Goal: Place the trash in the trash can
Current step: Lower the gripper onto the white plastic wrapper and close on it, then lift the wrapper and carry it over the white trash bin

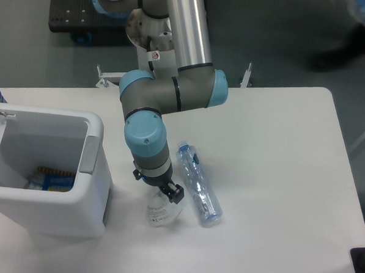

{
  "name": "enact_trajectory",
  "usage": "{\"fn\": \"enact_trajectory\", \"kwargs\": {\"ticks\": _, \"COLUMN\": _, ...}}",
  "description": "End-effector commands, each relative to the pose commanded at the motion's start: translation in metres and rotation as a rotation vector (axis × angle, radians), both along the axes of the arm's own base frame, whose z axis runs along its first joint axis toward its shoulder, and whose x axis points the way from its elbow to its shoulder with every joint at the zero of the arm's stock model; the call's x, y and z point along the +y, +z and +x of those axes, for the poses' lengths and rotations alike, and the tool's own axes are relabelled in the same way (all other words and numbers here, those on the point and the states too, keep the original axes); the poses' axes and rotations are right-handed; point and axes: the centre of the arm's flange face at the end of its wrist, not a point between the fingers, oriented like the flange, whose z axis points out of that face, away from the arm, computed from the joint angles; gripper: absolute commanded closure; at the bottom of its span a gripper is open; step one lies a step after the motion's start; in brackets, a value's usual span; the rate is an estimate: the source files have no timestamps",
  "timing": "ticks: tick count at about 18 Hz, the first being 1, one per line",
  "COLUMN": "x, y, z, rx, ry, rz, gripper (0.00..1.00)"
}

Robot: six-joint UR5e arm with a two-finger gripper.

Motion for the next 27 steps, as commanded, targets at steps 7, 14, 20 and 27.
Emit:
{"fn": "enact_trajectory", "kwargs": {"ticks": 7, "x": 0.0, "y": 0.006, "z": -0.001, "rx": 0.006, "ry": 0.0, "rz": 0.007, "gripper": 0.9}}
{"fn": "enact_trajectory", "kwargs": {"ticks": 14, "x": -0.008, "y": 0.057, "z": -0.012, "rx": 0.046, "ry": 0.011, "rz": 0.082, "gripper": 0.96}}
{"fn": "enact_trajectory", "kwargs": {"ticks": 20, "x": -0.027, "y": 0.181, "z": -0.06, "rx": 0.033, "ry": 0.09, "rz": 0.399, "gripper": 0.95}}
{"fn": "enact_trajectory", "kwargs": {"ticks": 27, "x": -0.06, "y": 0.277, "z": -0.084, "rx": -0.066, "ry": 0.315, "rz": 0.683, "gripper": 0.95}}
